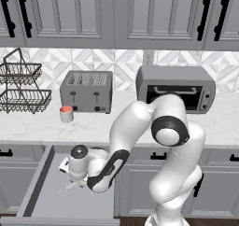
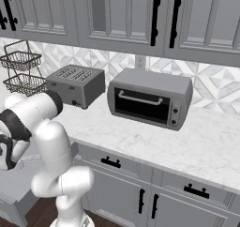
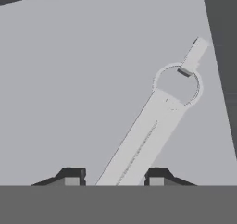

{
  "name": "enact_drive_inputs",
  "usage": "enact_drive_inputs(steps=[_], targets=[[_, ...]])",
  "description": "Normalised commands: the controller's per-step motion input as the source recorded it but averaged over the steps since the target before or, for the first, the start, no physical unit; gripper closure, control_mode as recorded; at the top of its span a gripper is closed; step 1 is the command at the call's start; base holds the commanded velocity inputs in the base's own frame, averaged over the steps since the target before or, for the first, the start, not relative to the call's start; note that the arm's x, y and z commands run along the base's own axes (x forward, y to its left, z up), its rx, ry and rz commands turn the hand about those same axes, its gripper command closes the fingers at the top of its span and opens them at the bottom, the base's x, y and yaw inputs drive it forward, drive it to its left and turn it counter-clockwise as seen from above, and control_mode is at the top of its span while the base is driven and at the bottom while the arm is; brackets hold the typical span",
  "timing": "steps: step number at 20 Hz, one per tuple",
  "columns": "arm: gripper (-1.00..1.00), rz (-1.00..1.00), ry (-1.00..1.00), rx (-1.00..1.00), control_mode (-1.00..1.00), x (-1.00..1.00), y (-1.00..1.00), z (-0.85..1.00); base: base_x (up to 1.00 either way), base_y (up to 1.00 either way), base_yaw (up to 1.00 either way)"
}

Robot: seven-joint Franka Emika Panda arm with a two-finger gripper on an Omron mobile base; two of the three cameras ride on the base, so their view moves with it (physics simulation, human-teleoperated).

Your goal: Pick the tongs from the drawer and place it on the counter.

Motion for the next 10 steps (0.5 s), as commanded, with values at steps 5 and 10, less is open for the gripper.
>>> enact_drive_inputs(steps=[5, 10], targets=[[1.0, -0.18, -0.16, -0.05, -1.0, 0.3, 0.26, 1.0, 0.0, 0.0, 0.0], [1.0, -0.17, 0.0, -0.16, -1.0, 0.35, 0.02, 1.0, 0.0, 0.0, 0.0]])
